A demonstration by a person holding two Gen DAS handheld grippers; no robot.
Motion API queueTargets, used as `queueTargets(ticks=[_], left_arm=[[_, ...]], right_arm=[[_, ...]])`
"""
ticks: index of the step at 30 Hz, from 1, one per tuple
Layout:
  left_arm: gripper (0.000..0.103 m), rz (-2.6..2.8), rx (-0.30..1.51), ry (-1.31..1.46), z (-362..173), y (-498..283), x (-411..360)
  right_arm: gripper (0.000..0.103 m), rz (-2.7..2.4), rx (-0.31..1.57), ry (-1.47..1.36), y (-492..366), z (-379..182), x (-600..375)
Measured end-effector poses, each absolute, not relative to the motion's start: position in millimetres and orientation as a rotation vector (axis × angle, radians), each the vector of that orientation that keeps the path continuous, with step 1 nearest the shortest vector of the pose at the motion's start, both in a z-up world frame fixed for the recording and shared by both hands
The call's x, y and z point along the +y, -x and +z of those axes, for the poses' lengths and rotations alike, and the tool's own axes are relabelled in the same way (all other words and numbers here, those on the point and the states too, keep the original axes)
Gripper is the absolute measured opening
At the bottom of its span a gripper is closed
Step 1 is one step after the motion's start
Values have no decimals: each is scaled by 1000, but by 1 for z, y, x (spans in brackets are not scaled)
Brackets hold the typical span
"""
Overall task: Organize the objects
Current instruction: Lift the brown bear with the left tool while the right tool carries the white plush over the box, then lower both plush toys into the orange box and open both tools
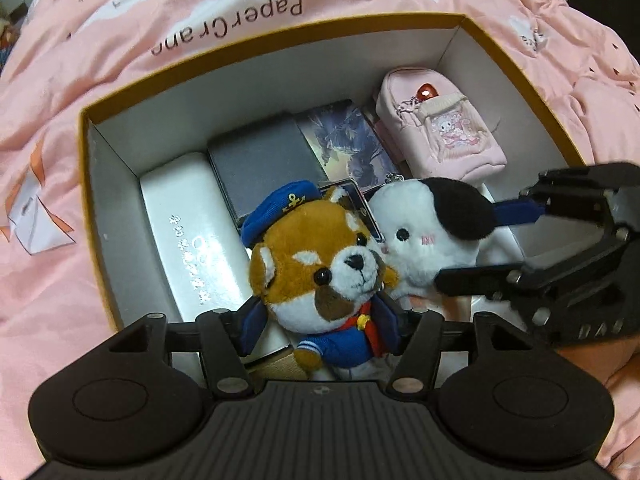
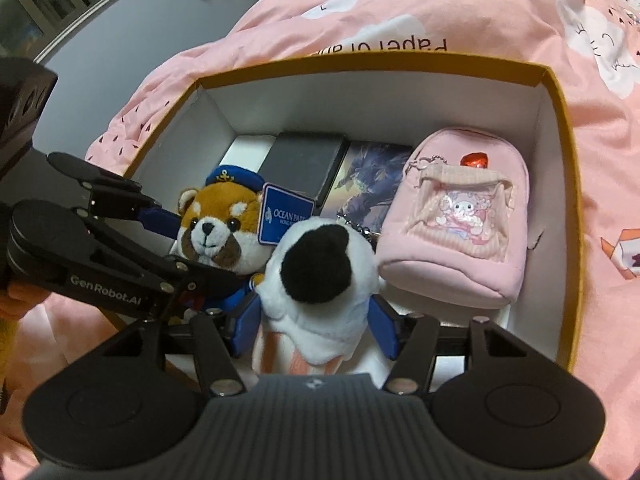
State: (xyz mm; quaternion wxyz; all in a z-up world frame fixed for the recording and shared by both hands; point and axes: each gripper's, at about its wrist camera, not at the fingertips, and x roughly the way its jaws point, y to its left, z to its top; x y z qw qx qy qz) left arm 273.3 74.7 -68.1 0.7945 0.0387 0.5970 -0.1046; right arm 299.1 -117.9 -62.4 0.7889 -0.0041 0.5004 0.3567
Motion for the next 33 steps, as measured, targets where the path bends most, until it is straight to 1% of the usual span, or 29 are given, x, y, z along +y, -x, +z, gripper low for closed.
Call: queueTargets(ticks=[3,5,7,10,11,13,14,15,16,18,19,22,24,25,28,31,32,33], left_arm=[[71,-231,1237,-92,-55,-264,76],[69,-221,1199,-68,-45,-262,80],[67,-193,1124,-34,-35,-261,86],[61,-157,1058,38,-32,-267,93],[57,-153,1047,66,-34,-270,94],[46,-144,1047,95,-41,-275,93],[43,-128,1061,105,-45,-278,94],[38,-119,1069,116,-48,-281,94],[37,-113,1087,127,-51,-282,94],[19,-86,1135,152,-56,-285,98],[15,-71,1157,150,-57,-286,98],[14,-61,1160,177,-63,-287,100],[10,-70,1156,186,-67,-288,98],[10,-65,1156,170,-70,-288,96],[10,-47,1150,136,-71,-288,91],[11,-36,1127,101,-68,-285,88],[11,-34,1116,93,-66,-283,87],[14,-28,1102,85,-64,-280,87]], right_arm=[[61,749,1030,17,-296,-53,-125],[60,743,1003,14,-296,-48,-128],[49,739,985,-3,-297,-44,-132],[44,735,986,-31,-302,-44,-133],[43,737,992,-47,-303,-45,-132],[39,746,1005,-81,-306,-49,-131],[37,747,1014,-91,-307,-51,-130],[36,749,1020,-100,-308,-53,-130],[36,749,1018,-99,-307,-53,-129],[36,755,1010,-86,-307,-54,-128],[36,759,1007,-83,-307,-54,-127],[35,769,1005,-88,-309,-56,-123],[35,771,1004,-85,-309,-56,-120],[35,767,1005,-76,-309,-57,-118],[34,729,1019,-20,-310,-61,-111],[35,733,1021,-30,-311,-60,-112],[35,736,1015,-27,-311,-59,-112],[38,739,1009,-23,-309,-58,-114]])
